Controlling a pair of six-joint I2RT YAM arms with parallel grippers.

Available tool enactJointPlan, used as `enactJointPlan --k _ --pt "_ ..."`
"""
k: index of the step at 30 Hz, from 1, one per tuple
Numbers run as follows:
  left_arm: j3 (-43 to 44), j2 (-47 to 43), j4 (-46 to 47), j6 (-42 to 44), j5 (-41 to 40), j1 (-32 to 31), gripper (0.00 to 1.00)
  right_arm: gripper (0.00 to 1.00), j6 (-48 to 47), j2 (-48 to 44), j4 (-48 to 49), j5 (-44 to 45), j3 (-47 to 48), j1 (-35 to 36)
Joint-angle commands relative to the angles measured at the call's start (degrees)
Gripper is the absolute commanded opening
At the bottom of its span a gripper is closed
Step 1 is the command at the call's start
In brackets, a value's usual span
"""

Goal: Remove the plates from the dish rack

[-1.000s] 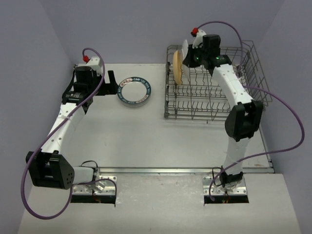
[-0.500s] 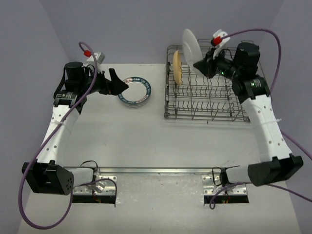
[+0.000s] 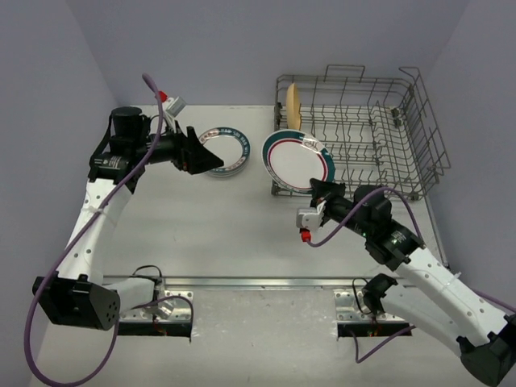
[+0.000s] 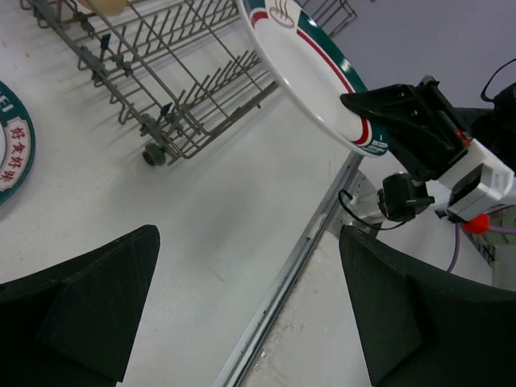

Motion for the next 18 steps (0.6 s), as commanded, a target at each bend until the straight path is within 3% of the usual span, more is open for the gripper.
enactJointPlan --k 1,5,18 --pt "0.33 1.15 -2.43 3.6 -2.08 -4.75 0.89 0.0 -23.74 -6.04 17.75 0.39 -8.92 2.77" --pt "1.39 3.26 -4.73 6.11 -5.04 -6.93 0.83 0.0 -29.45 -7.44 20.48 -1.04 -14.04 4.16" --pt "2.09 8.08 -6.47 9.71 -12.1 -13.29 0.72 0.0 -34.18 -5.85 21.04 -0.72 -15.78 8.77"
